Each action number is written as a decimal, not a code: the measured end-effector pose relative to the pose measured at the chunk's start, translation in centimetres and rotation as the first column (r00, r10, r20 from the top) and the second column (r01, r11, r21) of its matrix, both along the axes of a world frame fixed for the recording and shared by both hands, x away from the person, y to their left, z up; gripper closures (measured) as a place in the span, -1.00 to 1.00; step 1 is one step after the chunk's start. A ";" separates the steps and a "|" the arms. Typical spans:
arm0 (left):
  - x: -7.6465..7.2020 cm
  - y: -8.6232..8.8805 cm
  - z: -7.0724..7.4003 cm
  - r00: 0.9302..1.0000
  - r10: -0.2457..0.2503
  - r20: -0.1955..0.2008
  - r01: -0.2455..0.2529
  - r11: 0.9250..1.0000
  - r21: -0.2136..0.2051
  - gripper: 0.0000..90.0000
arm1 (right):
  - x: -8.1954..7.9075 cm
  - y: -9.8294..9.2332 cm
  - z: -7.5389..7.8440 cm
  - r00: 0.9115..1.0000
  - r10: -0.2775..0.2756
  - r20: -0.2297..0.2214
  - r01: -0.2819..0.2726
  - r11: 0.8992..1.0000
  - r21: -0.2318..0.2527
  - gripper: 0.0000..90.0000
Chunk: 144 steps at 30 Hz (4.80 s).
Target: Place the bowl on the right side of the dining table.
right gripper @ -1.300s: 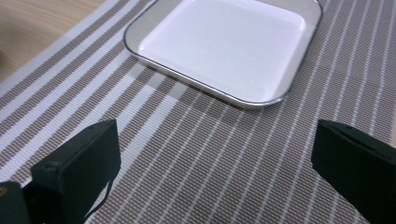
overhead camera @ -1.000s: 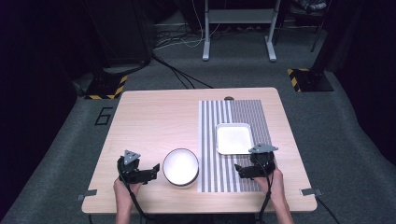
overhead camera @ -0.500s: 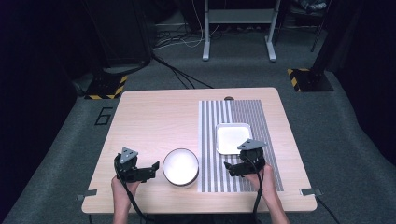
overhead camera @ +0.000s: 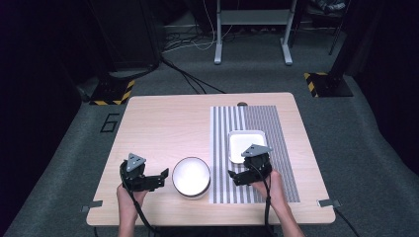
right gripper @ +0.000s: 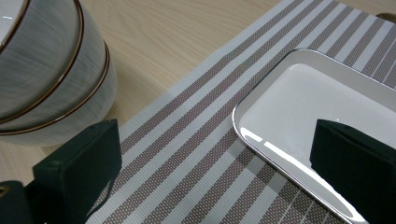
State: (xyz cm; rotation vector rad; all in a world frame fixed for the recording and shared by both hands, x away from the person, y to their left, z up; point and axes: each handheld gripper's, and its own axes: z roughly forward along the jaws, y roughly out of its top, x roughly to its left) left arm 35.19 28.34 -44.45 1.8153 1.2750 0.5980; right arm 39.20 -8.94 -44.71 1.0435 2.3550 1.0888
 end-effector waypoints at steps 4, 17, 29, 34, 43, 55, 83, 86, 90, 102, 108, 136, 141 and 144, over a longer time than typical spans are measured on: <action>0.0 -0.3 0.4 1.000 -0.008 0.005 0.008 1.000 0.002 -0.98 | -0.1 0.5 0.6 1.000 0.017 0.008 -0.017 1.000 0.008 -0.97; -0.2 -1.0 1.8 0.999 -0.029 0.037 0.030 1.000 -0.006 -0.98 | -0.1 2.0 2.1 0.997 0.082 0.008 -0.082 0.996 0.043 -0.96; -0.2 -1.7 2.5 0.997 -0.054 0.053 0.054 0.999 -0.008 -0.98 | -0.1 3.4 3.0 0.992 0.128 0.021 -0.129 0.991 0.043 -0.96; -0.2 -2.1 2.7 0.996 -0.067 0.061 0.068 0.998 -0.011 -0.98 | -0.2 3.9 3.4 0.989 0.143 0.026 -0.144 0.989 0.044 -0.96; -0.2 -2.9 2.8 0.993 -0.098 0.062 0.099 0.995 -0.012 -0.97 | -0.2 5.0 3.8 0.984 0.174 0.031 -0.175 0.984 0.043 -0.96; -0.1 -4.0 1.5 0.989 -0.144 0.024 0.144 0.990 -0.005 -0.96 | -0.1 6.7 3.2 0.979 0.203 0.019 -0.204 0.978 0.034 -0.92; -0.2 -5.9 -2.6 0.976 -0.208 -0.068 0.209 0.978 0.017 -0.66 | 0.4 9.4 -0.8 0.975 0.217 -0.038 -0.217 0.976 0.004 -0.66; -0.3 -6.1 -2.6 0.976 -0.207 -0.064 0.210 0.977 0.035 -0.60 | 0.4 9.4 -1.0 0.976 0.213 -0.036 -0.213 0.977 0.013 -0.65; -0.2 -6.3 -2.9 0.975 -0.212 -0.069 0.216 0.975 0.053 -0.57 | 0.5 9.6 -1.1 0.977 0.212 -0.040 -0.212 0.977 -0.001 -0.63; -0.2 -6.4 -3.4 0.975 -0.211 -0.073 0.215 0.975 0.057 -0.51 | 0.6 9.9 -1.9 0.981 0.191 -0.031 -0.192 0.981 -0.015 -0.45; -0.2 -6.3 -3.6 0.975 -0.210 -0.071 0.213 0.976 0.037 -0.49 | 0.8 10.4 -1.7 0.979 0.201 -0.017 -0.201 0.979 -0.021 -0.25; -0.5 -6.4 -2.1 0.984 -0.178 -0.013 0.179 0.979 0.102 0.19 | 0.5 11.0 0.0 0.975 0.220 0.015 -0.219 0.974 -0.057 0.47; -0.6 -6.4 -1.7 0.987 -0.157 0.013 0.154 0.981 0.120 0.37 | 0.5 11.0 0.3 0.975 0.220 0.037 -0.217 0.974 -0.069 0.56; -0.7 -6.4 -1.4 0.988 -0.152 0.025 0.147 0.980 0.135 0.46 | 0.3 11.1 0.5 0.975 0.215 0.053 -0.211 0.974 -0.077 0.61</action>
